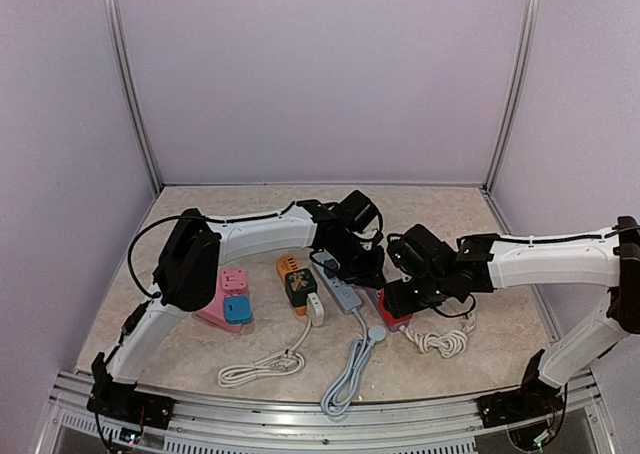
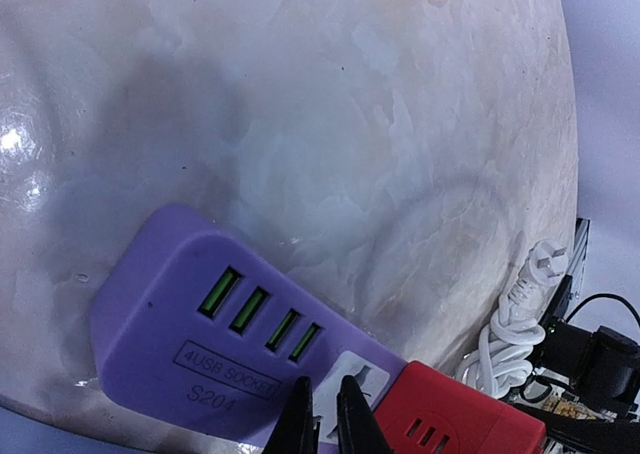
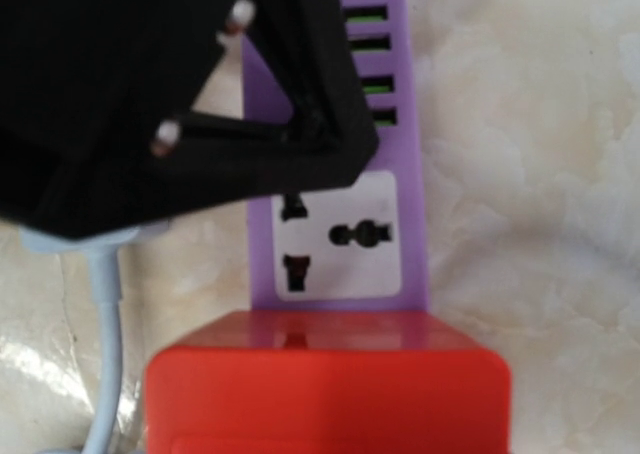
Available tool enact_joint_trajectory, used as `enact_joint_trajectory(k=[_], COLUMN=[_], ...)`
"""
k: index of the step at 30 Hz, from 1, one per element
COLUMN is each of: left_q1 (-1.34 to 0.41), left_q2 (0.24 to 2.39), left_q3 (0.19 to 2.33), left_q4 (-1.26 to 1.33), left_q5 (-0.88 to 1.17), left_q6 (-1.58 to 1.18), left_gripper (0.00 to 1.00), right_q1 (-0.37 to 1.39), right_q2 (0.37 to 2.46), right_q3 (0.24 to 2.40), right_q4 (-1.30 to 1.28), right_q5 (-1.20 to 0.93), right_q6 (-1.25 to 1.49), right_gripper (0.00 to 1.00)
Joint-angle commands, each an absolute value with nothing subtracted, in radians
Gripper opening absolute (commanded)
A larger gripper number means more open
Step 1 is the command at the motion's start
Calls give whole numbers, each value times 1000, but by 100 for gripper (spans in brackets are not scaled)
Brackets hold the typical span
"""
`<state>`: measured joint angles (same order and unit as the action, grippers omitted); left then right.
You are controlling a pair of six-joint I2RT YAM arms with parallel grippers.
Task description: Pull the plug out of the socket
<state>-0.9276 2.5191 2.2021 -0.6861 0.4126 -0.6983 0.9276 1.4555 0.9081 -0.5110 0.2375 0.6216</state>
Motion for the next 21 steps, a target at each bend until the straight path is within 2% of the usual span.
enact_joint_trajectory(k=[1, 21], left_q1=[-939, -931], left_q2=[2575, 2648], left_q3=[2214, 2254], left_q4=[-797, -944], left_q5=[368, 326], left_q6=[-670, -606], left_gripper=[8, 7], right_q1=[937, 936], right_q2=[1484, 1558], right_q3=[956, 1091], right_q4=[-518, -502], right_q5=[305, 353], right_q6=[630, 576], right_gripper=[12, 12])
